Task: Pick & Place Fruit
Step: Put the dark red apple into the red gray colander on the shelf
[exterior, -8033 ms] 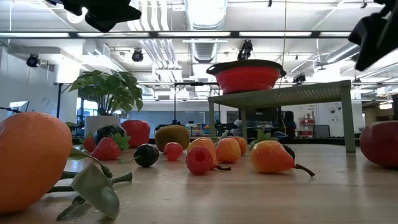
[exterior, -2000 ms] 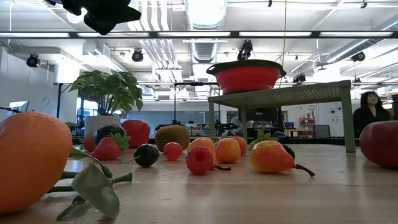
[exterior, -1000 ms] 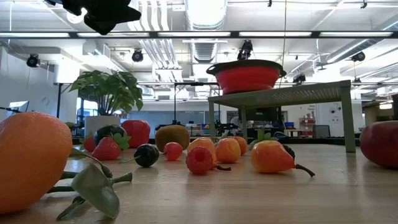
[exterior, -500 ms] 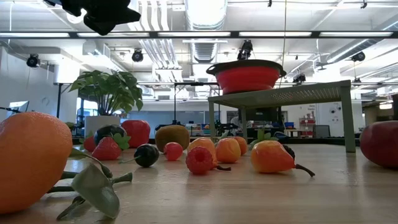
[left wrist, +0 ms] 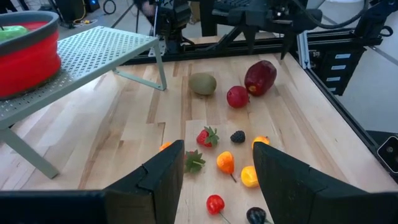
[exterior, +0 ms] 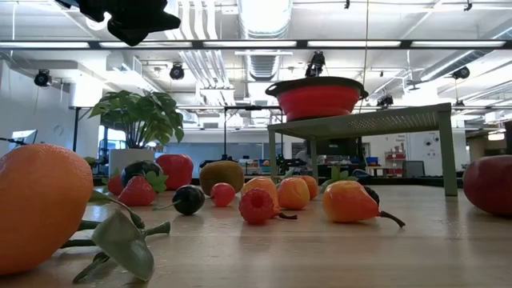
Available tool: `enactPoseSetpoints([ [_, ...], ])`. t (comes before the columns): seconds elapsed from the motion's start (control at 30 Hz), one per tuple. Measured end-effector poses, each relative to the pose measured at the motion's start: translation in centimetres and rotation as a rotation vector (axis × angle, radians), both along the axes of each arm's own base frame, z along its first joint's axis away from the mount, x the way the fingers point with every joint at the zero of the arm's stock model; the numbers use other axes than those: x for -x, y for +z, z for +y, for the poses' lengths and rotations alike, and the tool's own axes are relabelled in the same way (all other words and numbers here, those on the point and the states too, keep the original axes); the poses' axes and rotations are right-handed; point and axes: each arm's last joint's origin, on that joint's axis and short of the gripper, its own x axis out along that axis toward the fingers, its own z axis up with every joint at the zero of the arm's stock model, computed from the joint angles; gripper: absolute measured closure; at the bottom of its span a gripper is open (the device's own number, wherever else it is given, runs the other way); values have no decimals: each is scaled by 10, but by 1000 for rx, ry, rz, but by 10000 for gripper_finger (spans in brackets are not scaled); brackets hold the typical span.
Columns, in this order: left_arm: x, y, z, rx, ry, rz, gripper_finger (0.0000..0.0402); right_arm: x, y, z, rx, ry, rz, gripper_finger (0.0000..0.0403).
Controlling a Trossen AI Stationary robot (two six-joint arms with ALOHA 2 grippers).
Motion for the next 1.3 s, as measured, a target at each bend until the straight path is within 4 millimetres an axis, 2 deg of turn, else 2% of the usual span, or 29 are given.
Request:
enactPoseSetpoints([
  [0.4,0,0,0,0,0,-1,204,-32,-38,-2,77,89,29,37],
  [0.77,0,0,0,0,0,0,204,-38,-65,2,112,89,92,37],
  [0.9,0,0,0,-1,0,2,204,-38,-66,3,105,104,99,45],
  [1.2,0,0,0,-2,0,4,204,-37,-60,3,74,111,99,120],
  [1.3,0,0,0,-2,0,4,204,-37,-58,5,48,119,117,131],
])
